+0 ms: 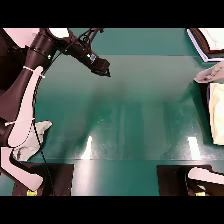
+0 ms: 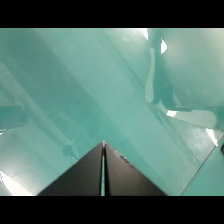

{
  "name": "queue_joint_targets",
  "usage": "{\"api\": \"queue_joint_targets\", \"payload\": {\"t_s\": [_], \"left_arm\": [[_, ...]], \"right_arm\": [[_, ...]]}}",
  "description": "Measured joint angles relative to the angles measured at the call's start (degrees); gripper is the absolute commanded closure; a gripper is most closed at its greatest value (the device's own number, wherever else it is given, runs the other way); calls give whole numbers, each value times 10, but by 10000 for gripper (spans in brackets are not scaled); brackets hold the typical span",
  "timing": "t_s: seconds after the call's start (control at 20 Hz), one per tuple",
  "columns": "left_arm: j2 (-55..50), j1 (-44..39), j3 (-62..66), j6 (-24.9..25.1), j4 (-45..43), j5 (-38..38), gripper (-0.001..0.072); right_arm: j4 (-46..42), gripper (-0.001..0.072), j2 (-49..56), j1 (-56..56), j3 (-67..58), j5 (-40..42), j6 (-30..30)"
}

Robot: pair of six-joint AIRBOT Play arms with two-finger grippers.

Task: Fold the shirts.

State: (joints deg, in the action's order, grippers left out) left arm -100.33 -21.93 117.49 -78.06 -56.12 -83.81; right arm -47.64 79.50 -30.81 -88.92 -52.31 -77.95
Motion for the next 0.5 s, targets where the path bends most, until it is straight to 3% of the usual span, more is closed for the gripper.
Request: {"api": "queue_joint_targets", "payload": {"t_s": [0.25, 0.5], "left_arm": [[0, -2, 0, 0, 0, -6, 684], [0, -2, 0, 1, 0, -8, 684]], "right_arm": [[-5, 702, -34, -48, -61, -43, 1], [-18, 701, -55, -104, -73, -152, 1]]}}
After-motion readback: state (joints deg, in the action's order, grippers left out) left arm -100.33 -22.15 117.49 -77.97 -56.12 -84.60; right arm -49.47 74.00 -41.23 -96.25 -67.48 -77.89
